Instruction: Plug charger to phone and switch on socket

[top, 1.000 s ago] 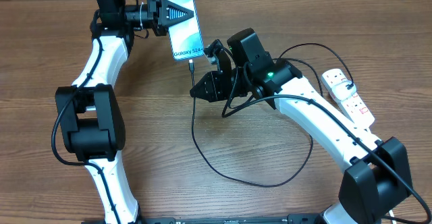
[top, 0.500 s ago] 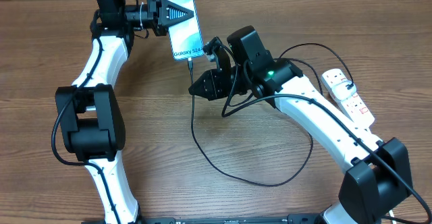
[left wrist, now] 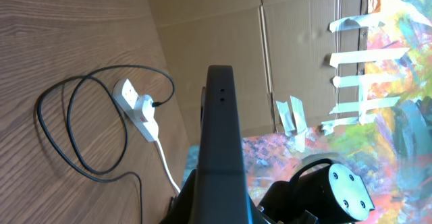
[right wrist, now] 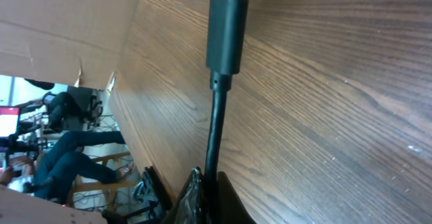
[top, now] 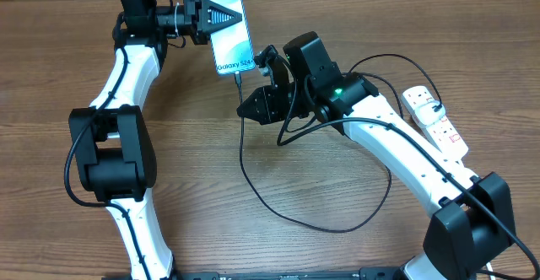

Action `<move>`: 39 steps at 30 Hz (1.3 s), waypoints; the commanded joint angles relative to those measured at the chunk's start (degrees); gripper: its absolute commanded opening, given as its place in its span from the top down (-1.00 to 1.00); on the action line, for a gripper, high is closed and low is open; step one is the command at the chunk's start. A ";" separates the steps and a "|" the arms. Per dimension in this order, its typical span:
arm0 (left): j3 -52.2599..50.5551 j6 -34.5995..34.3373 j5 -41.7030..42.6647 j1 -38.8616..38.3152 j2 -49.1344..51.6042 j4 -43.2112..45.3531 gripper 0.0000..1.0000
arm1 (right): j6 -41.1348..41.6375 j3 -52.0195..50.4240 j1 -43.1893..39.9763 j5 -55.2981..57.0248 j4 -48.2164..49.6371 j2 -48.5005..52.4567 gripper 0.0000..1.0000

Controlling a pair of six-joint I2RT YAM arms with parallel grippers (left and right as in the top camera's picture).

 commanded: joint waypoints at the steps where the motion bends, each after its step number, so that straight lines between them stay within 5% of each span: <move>1: 0.57 0.02 1.42 0.22 -0.79 0.26 0.92 | -1.03 1.90 -0.28 2.69 2.27 -0.02 0.92; 11: 0.57 0.07 1.42 0.22 -0.79 0.26 0.94 | -1.01 2.05 -0.57 2.58 6.49 -0.02 0.90; 20: 0.57 0.28 1.42 0.24 -0.79 0.26 0.91 | -1.03 2.05 -0.50 2.99 6.91 -0.02 0.46; 34: 0.57 0.28 1.40 0.22 -0.79 0.26 0.91 | -2.32 2.05 6.32 22.12 10.10 -0.02 0.47; 39: 0.57 0.31 1.42 0.22 -0.79 0.26 0.92 | -2.25 2.05 6.43 25.18 10.08 -0.02 0.68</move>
